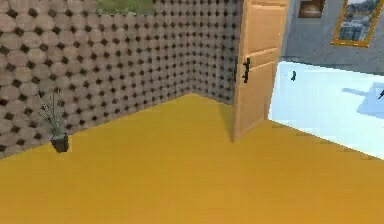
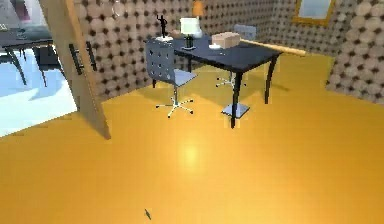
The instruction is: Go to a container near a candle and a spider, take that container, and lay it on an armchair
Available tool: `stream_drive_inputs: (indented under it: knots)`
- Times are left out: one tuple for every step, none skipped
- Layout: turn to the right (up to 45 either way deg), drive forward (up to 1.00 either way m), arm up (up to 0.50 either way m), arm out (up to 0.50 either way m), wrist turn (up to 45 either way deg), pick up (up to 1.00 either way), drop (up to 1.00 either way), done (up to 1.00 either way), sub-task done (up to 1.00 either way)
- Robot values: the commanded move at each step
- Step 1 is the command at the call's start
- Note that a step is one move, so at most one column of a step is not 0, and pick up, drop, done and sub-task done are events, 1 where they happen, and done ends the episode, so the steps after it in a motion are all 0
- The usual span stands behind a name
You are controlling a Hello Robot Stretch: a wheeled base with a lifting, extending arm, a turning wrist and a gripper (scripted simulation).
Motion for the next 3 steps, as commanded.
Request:
stream_drive_inputs:
  knots:
    - [21.0,0.0,0.0,0.0,0.0,0.0,0.0,0.0,0.0]
    - [0.0,0.5,0.0,0.0,0.0,0.0,0.0,0.0,0.0]
    - [18.0,0.0,0.0,0.0,0.0,0.0,0.0,0.0,0.0]
